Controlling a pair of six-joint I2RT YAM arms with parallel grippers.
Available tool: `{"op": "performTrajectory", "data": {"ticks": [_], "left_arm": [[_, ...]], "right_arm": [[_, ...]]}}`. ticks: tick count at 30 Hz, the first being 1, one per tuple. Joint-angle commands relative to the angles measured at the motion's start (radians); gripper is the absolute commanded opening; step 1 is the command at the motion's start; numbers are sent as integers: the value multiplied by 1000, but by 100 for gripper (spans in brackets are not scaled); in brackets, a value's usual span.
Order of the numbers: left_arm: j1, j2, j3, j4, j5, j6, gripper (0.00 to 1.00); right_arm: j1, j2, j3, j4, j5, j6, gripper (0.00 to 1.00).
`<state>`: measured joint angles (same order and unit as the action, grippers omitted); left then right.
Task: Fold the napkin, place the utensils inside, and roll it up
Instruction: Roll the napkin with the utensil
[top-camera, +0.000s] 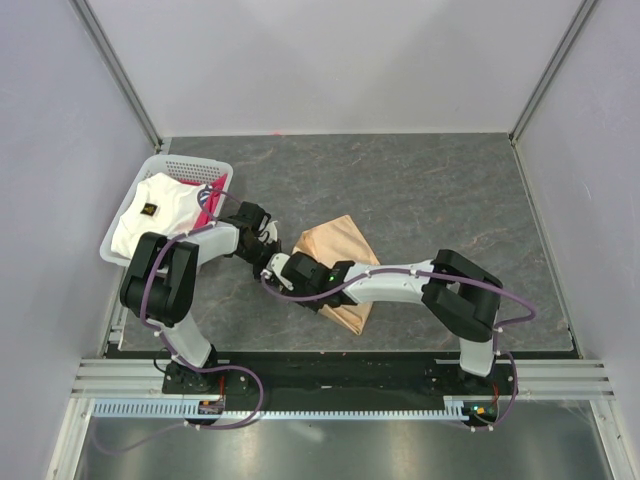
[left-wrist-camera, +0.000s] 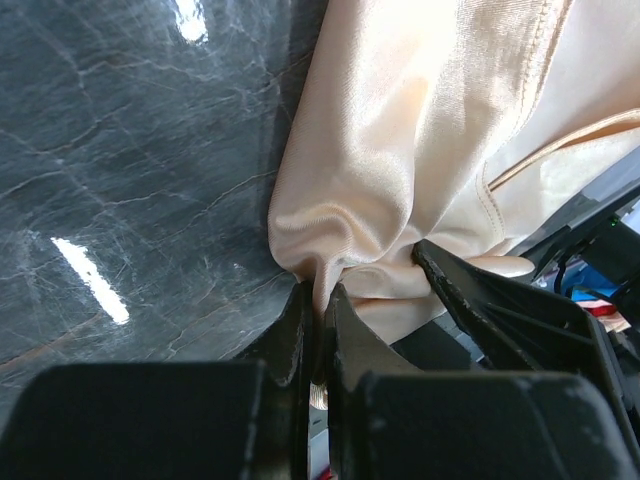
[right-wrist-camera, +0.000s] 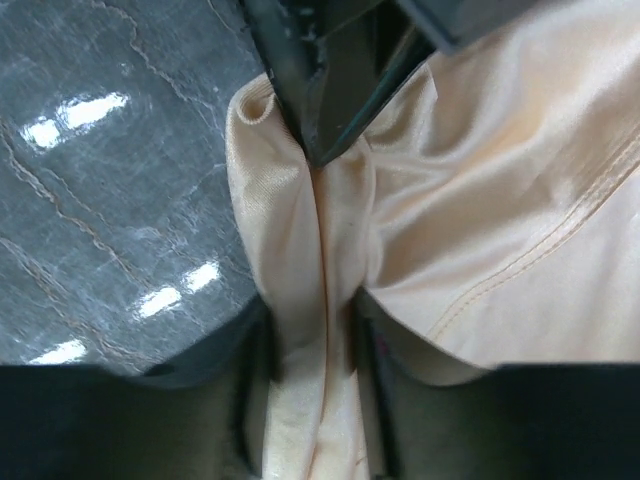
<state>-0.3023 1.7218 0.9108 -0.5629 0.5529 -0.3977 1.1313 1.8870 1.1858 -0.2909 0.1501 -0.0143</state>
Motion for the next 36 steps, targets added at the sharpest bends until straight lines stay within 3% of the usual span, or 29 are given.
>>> {"op": "performTrajectory", "data": {"ticks": [1,3,6,7,9,16,22,28,32,36], "left_arm": [[2,10,13,-5,-28,40,2],[3,-14,14,0,-57,31,2],[6,-62,13,24,-99,5,15],[8,-77,8,35,-110,-4,27],[11,-122,-10,66,-142,-29,31],[14,-264,-101,167,-237,-105,63],[14,-382,-196,268,-262,-144,66],[9,-571,-391,509,-145,-194,68],[0,-603,-480,639,-70,-211,70],[-9,-568,-500,667,-48,-208,70]], "right_arm": [[-25,23,-5,-11,-125,5,32],[-33,24,-14,-25,-174,10,25],[-51,23,-40,-33,-256,14,20],[-56,21,-51,-33,-295,39,18],[-73,23,-58,-39,-342,53,17],[-140,14,-86,-50,-526,76,14],[-200,15,-100,-53,-658,77,15],[-252,69,-78,-65,-794,80,15],[-289,122,-60,-65,-888,89,15],[-323,182,-28,-62,-974,91,15]]}}
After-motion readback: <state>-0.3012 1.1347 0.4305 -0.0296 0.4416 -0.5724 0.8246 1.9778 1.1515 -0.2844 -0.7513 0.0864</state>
